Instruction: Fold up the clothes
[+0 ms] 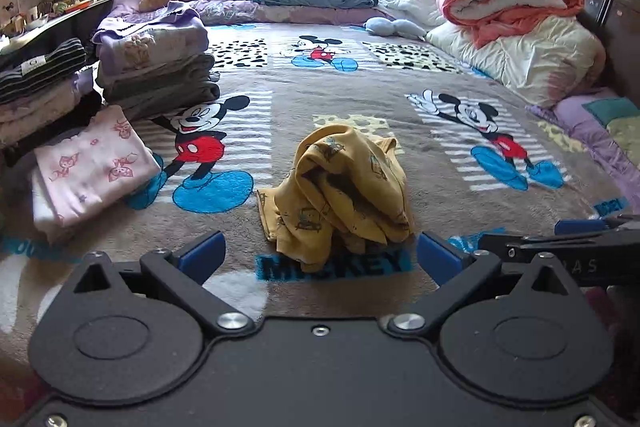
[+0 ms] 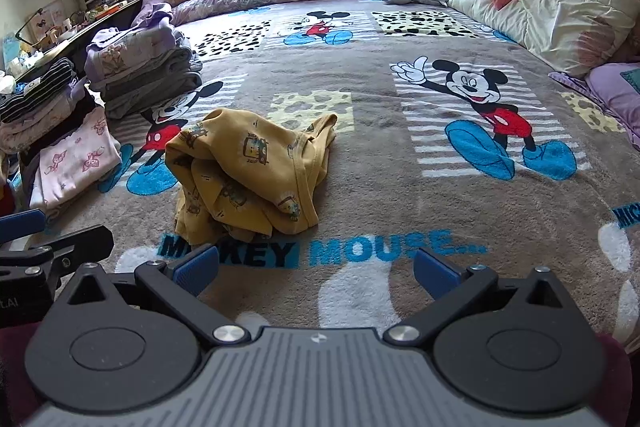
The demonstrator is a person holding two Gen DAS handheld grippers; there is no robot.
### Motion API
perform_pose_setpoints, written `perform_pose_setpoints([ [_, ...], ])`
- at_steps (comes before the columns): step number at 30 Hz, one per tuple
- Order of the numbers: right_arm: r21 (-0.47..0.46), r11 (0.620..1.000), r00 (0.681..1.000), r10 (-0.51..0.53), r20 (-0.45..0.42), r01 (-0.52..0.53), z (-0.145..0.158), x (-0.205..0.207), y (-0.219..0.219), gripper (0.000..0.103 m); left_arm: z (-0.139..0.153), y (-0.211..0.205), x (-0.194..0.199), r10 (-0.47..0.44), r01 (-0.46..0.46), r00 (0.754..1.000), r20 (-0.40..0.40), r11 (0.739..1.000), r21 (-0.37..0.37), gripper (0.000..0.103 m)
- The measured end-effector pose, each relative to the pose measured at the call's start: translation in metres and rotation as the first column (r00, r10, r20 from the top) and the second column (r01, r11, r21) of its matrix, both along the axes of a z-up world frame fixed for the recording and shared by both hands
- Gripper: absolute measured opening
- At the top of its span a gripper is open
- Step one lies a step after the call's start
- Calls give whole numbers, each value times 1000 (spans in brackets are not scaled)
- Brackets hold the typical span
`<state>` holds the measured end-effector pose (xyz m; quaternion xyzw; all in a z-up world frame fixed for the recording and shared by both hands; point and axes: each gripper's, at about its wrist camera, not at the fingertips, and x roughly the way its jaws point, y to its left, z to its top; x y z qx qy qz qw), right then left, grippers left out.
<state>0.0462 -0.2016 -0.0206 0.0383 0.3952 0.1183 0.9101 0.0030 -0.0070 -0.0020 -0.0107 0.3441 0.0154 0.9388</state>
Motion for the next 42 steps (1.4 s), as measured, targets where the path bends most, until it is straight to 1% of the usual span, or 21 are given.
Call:
perform_pose_setpoints([
  [3,1,1000,1000,1,-10,-1,0,0,0,103,-1,-1,2,-35,35,999,-3,998,-43,103],
  [9,0,1000,1000,9,-4,-9,-1,-1,1,103,-3,-1,1,-65,64,998,-14,997,-46,103],
  [14,10,1000,1000,20,6,-20,1,-3,0,103,-3,-3,0,-61,61,998,-18,998,-29,103],
  [42,43,999,1000,22,21,-23,2,-4,-5,103,-3,-2,-1,-50,49,998,-23,998,-45,103],
])
